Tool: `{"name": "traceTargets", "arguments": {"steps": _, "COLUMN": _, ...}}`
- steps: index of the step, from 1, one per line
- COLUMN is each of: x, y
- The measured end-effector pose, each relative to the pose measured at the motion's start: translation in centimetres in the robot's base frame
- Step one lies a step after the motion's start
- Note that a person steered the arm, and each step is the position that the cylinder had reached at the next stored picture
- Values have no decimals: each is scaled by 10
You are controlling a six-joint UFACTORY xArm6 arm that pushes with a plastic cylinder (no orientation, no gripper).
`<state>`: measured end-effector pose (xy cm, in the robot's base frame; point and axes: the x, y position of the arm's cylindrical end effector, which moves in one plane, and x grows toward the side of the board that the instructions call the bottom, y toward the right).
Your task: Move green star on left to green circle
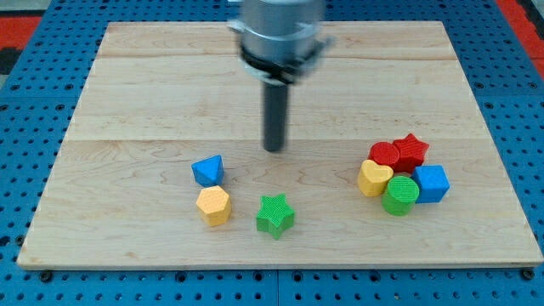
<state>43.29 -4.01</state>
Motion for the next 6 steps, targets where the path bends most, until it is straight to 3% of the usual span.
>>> {"name": "traceTargets", "arguments": {"steps": 1, "x": 29, "y": -98}}
{"name": "traceTargets", "arguments": {"steps": 2, "x": 98, "y": -104}}
{"name": "traceTargets", "arguments": {"steps": 3, "x": 140, "y": -88}}
{"name": "traceTargets", "arguments": {"steps": 6, "x": 141, "y": 162}}
